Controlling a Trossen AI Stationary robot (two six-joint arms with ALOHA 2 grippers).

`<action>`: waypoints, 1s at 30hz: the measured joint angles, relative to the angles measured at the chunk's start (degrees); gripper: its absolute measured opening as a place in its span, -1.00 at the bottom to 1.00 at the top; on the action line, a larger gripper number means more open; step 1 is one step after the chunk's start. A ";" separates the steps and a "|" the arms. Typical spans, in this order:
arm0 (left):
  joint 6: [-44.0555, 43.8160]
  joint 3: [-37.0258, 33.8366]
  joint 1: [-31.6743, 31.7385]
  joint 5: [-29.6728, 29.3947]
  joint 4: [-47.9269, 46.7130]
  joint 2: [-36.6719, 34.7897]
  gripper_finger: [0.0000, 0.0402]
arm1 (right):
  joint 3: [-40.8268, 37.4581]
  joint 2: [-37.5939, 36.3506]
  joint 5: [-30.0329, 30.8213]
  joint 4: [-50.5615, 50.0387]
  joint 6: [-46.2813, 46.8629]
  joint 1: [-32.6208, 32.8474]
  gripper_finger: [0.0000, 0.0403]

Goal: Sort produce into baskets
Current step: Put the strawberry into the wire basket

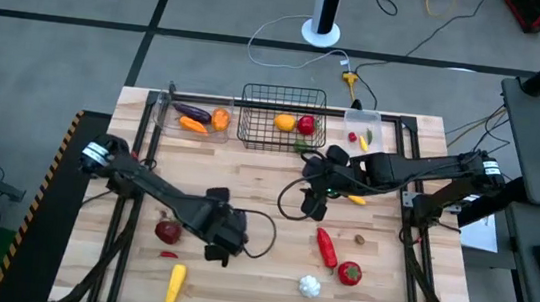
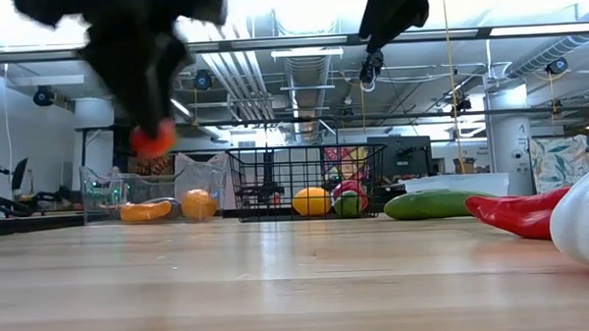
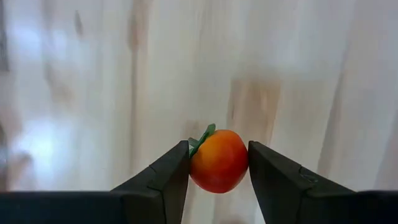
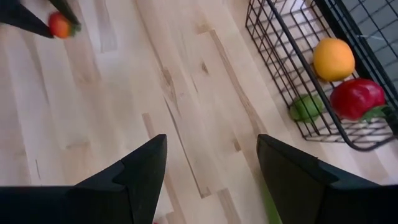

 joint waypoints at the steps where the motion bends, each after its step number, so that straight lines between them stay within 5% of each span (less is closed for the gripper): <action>1: 2.05 1.40 0.47 -0.48 0.05 -0.06 -0.29 | 0.00 0.00 -0.02 -0.68 0.05 0.00 0.20; 10: 21.62 9.42 8.81 -3.37 0.87 -2.90 -0.29 | 0.00 0.00 -0.09 -9.77 2.60 0.00 0.20; 19: 38.00 9.23 28.20 -2.55 9.35 -3.93 -0.29 | 0.00 -0.02 -0.07 -13.41 4.06 0.00 0.20; 30: 42.65 9.22 48.92 7.29 16.71 -3.88 -0.29 | 0.00 -0.02 -0.04 -13.35 3.72 0.00 0.20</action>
